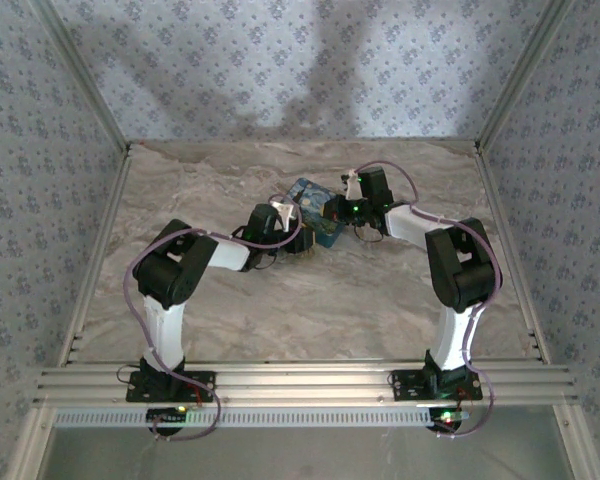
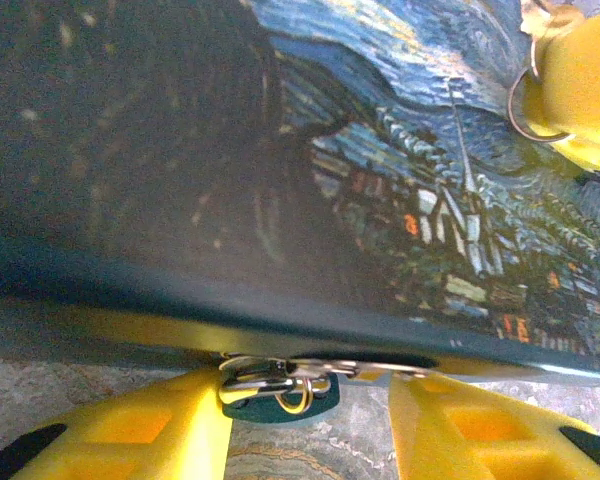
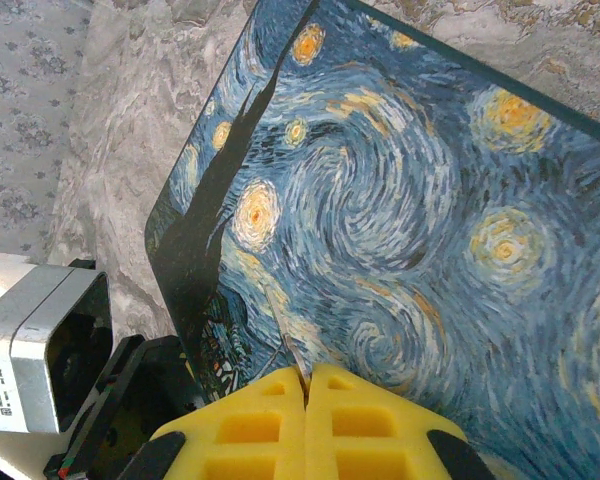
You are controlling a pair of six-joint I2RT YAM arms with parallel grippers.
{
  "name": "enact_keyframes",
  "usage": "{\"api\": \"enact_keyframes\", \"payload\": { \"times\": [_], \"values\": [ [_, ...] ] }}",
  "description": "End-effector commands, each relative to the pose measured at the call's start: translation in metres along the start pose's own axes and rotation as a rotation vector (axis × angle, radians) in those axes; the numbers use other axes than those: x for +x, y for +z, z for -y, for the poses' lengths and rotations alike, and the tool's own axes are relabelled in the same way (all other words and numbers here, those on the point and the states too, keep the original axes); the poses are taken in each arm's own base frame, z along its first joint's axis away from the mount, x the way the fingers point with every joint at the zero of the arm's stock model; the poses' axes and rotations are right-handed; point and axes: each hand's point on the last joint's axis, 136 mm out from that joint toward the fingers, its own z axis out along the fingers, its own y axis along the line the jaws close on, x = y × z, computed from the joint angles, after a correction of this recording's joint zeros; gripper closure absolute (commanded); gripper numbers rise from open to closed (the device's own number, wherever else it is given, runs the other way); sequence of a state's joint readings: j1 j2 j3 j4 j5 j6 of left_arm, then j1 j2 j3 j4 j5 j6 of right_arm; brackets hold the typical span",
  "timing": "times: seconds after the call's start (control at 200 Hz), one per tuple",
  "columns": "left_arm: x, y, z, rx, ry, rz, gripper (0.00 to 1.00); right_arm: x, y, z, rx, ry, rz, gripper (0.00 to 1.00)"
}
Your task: Unlock a padlock with a key
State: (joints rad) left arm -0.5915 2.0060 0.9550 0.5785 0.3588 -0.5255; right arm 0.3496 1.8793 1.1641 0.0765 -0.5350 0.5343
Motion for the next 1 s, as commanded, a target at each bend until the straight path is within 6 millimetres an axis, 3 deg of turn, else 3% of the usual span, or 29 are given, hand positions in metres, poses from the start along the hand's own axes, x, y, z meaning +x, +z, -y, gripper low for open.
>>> {"api": "enact_keyframes", "payload": {
  "times": [0.0,0.66,0.899,0.999],
  "values": [
    [-0.005,0.006,0.002,-0.008,-0.017,0.018,0.57,0.025,0.008,0.016,0.062,0.033,-0.082,1.00],
    [-0.011,0.005,0.003,-0.008,-0.068,0.033,0.71,0.024,0.004,0.011,0.054,0.020,-0.070,1.00],
    [-0.015,-0.006,0.016,0.026,-0.074,0.037,0.71,-0.011,-0.022,-0.022,-0.027,-0.083,0.062,1.00],
    [-0.017,-0.010,0.021,0.042,-0.087,0.035,0.72,-0.016,-0.038,-0.034,-0.028,-0.149,0.102,1.00]
  ]
}}
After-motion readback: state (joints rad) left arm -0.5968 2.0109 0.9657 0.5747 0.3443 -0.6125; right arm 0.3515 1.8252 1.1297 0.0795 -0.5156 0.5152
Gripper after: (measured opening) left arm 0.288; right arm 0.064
